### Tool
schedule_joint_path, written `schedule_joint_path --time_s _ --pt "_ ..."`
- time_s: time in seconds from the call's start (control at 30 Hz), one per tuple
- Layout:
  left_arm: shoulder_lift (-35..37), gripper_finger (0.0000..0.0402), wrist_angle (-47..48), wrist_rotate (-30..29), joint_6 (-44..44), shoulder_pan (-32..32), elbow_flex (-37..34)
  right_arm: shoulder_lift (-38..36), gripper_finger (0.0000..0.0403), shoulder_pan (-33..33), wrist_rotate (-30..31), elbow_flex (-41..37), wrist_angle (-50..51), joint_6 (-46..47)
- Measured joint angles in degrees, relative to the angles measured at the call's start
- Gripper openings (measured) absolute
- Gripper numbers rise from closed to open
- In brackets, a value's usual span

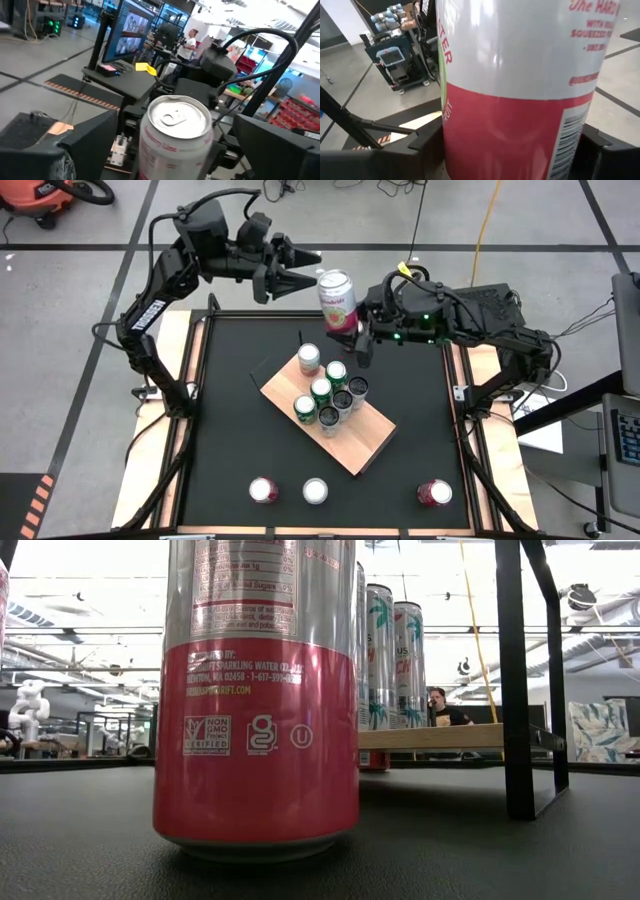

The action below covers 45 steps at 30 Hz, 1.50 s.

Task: Place canned beverage on shelf
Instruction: Put the top white and pink soda can aligned with the other white and pink soda can

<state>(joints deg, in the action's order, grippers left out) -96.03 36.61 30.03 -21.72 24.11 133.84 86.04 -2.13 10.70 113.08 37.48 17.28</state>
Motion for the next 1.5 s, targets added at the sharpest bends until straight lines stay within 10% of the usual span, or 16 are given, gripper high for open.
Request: schedule_joint_path --time_s 0.27,1.5 --pt "0.0 0.04 0.2 8.1 2.91 0.97 0.0 1.96 0.027 -0.01 1.63 0.0 -0.83 1.51" --pt "3.49 0.04 12.99 3.94 10.33 2.54 -0.02 5.83 0.027 0.74 2.64 0.0 -3.21 0.85"
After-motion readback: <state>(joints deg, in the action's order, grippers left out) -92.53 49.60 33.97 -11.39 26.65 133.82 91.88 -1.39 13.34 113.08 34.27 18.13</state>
